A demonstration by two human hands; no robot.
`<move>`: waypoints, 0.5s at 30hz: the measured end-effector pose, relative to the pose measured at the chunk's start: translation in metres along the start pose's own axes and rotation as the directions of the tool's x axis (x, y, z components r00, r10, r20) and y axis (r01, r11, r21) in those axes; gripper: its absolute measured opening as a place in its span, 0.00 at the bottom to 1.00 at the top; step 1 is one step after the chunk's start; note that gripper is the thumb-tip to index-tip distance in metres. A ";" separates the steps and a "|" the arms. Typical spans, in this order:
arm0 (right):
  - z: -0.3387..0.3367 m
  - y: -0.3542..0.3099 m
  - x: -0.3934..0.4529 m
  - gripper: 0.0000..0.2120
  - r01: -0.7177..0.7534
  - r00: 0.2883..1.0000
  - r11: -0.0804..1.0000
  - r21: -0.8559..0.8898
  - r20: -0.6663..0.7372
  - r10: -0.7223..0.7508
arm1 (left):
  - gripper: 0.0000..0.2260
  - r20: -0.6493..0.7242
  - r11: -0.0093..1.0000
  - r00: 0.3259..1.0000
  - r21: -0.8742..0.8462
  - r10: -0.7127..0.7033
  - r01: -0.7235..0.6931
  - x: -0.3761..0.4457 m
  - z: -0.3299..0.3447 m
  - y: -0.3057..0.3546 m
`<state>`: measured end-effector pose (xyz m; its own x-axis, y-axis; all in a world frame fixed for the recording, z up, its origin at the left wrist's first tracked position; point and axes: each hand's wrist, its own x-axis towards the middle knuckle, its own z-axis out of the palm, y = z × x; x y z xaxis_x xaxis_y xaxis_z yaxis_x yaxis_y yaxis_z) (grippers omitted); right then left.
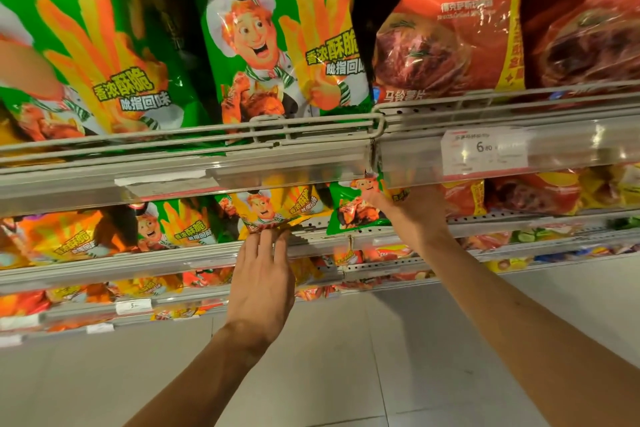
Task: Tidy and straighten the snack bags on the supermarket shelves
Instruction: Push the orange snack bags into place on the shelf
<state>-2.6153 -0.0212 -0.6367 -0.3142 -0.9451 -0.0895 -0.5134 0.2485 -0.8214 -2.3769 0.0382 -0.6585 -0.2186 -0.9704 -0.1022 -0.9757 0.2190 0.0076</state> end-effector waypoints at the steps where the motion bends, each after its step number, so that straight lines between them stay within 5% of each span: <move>1: 0.002 0.000 0.002 0.12 -0.017 1.000 1.000 0.011 0.000 0.017 | 0.27 -0.006 1.000 1.000 -0.015 0.000 0.000 0.000 -0.001 0.000; 15: 0.042 0.003 -0.003 0.33 -0.045 0.984 0.994 -0.095 0.165 0.060 | 0.29 0.030 1.000 0.999 -0.007 0.027 -0.026 0.000 0.005 -0.005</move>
<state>-2.5823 -0.0269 -0.6622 -0.2088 -0.9504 -0.2305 -0.5723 0.3099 -0.7592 -2.3720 0.0381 -0.6638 -0.2439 -0.9608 -0.1315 -0.9697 0.2437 0.0174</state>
